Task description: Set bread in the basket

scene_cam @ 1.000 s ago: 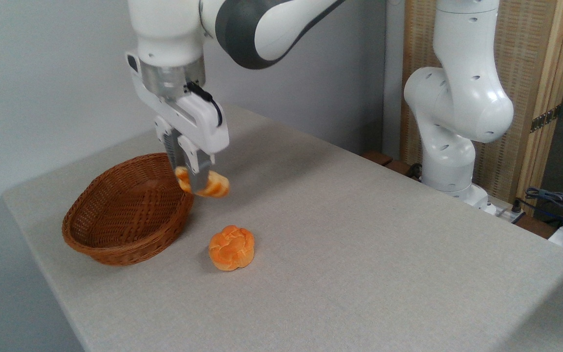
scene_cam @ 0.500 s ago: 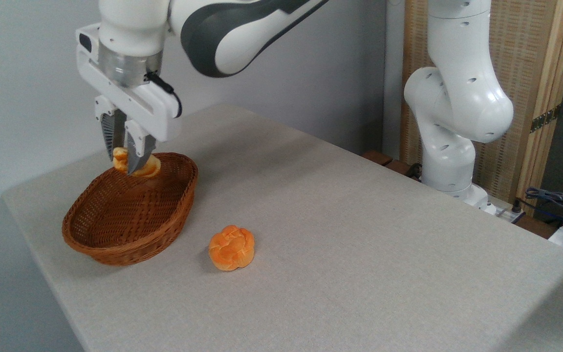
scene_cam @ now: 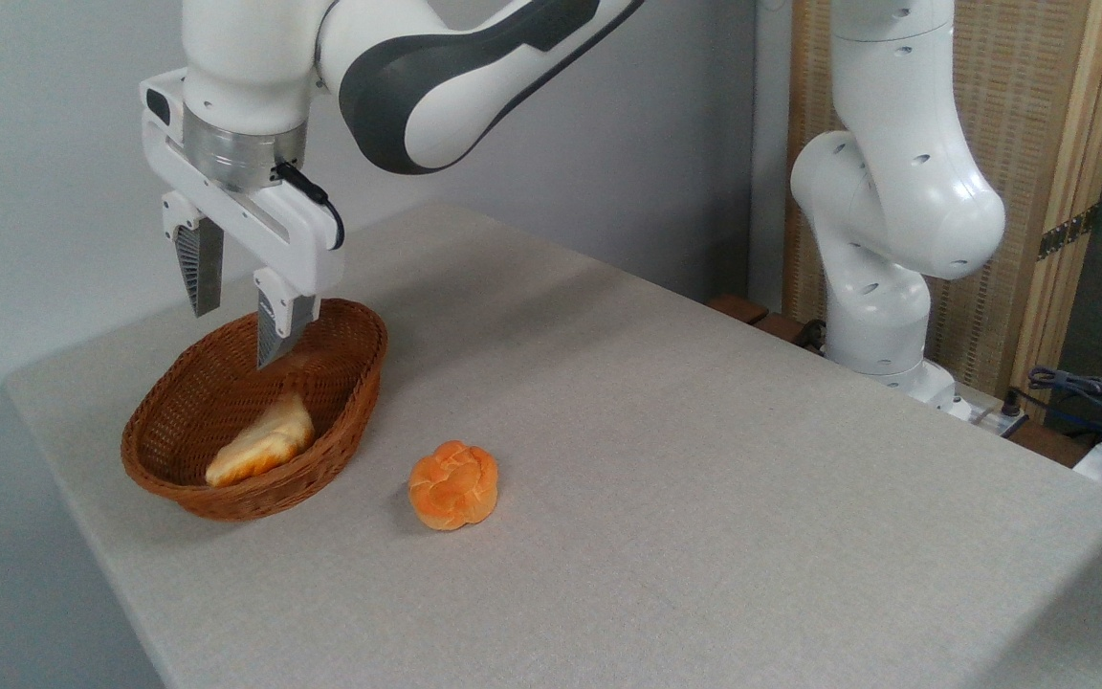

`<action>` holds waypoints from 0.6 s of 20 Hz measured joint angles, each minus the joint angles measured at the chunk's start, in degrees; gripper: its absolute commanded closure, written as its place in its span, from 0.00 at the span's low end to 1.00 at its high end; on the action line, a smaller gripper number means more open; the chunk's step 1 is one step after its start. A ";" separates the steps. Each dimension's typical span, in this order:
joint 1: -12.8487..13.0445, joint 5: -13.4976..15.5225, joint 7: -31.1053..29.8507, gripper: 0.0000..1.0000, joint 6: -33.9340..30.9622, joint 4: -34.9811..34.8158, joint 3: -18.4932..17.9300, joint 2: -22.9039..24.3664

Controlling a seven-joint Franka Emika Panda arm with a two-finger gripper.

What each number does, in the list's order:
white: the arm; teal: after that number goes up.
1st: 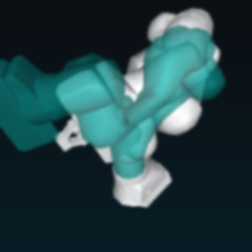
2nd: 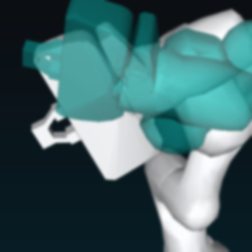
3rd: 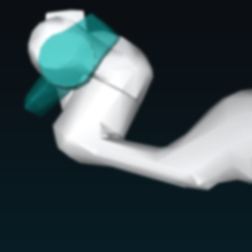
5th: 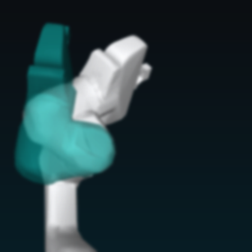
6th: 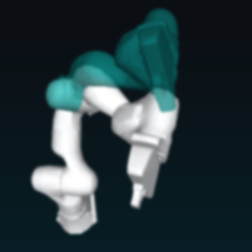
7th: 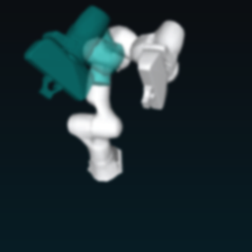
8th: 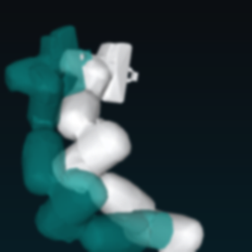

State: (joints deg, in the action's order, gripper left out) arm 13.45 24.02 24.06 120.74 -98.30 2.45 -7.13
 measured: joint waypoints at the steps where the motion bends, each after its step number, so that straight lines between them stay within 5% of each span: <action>1: -0.08 -0.42 0.03 0.00 0.00 0.04 0.00 0.00; 7: -0.70 -9.31 0.02 0.00 -0.45 0.60 -1.97 1.09; 10: -1.04 -15.83 1.39 0.00 -5.25 0.66 -5.20 2.83; 12: -1.20 -17.39 5.73 0.00 -9.08 0.67 -7.26 3.70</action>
State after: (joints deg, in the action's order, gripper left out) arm 12.25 6.63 29.79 111.66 -97.63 -4.81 -3.43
